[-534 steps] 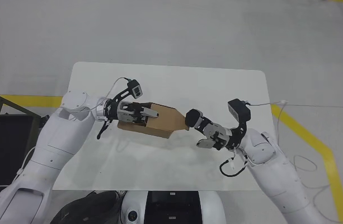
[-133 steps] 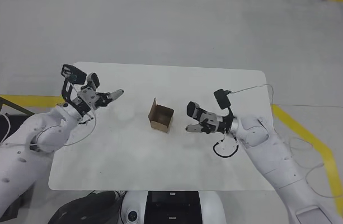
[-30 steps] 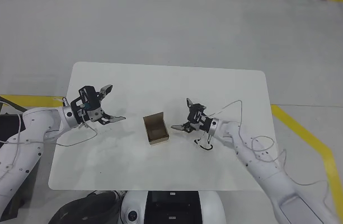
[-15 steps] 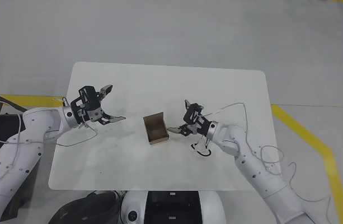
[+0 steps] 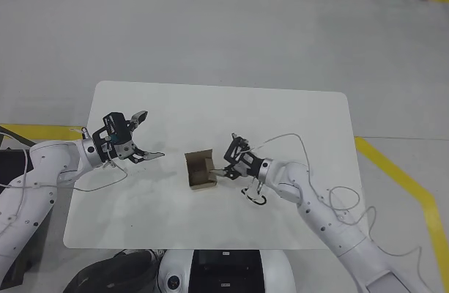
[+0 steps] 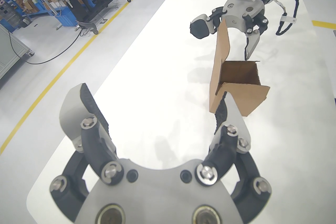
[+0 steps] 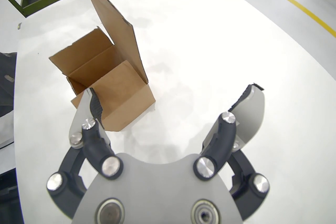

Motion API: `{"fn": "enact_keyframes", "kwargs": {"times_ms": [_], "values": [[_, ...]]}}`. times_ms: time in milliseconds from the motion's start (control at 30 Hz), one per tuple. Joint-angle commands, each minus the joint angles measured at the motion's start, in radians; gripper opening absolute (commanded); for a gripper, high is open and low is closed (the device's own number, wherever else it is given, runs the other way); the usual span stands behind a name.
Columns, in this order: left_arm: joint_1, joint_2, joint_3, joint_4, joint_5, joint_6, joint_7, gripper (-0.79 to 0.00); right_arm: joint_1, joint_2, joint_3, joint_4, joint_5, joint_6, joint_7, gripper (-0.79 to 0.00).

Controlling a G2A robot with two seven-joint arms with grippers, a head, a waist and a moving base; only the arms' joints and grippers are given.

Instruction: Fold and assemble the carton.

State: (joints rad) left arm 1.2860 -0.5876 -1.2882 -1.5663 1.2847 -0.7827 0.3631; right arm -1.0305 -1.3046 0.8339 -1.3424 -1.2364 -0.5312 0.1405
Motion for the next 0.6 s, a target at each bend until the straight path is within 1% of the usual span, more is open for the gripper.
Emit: {"fn": "enact_keyframes", "kwargs": {"times_ms": [0, 67, 233, 333, 400, 467, 567], "values": [[0.000, 0.000, 0.000, 0.000, 0.000, 0.000, 0.000, 0.000, 0.002, -0.003, -0.009, -0.008, -0.024, 0.027, 0.021, 0.000], [0.000, 0.000, 0.000, 0.000, 0.000, 0.000, 0.000, 0.000, 0.000, -0.005, -0.018, -0.021, -0.047, 0.050, 0.043, 0.000], [0.000, 0.000, 0.000, 0.000, 0.000, 0.000, 0.000, 0.000, -0.007, -0.009, -0.032, -0.070, -0.065, 0.070, 0.082, 0.000], [0.000, 0.000, 0.000, 0.000, 0.000, 0.000, 0.000, 0.000, -0.020, -0.008, -0.021, -0.094, -0.043, 0.061, 0.066, 0.000], [0.000, 0.000, 0.000, 0.000, 0.000, 0.000, 0.000, 0.000, -0.032, -0.005, -0.007, -0.100, -0.014, 0.034, 0.048, 0.000], [0.000, 0.000, 0.000, 0.000, 0.000, 0.000, 0.000, 0.000, -0.034, 0.000, 0.003, -0.089, 0.010, -0.035, 0.040, 0.000], [0.000, 0.000, 0.000, 0.000, 0.000, 0.000, 0.000, 0.000, -0.031, 0.004, 0.016, -0.056, 0.030, -0.091, 0.032, 0.000]]}}
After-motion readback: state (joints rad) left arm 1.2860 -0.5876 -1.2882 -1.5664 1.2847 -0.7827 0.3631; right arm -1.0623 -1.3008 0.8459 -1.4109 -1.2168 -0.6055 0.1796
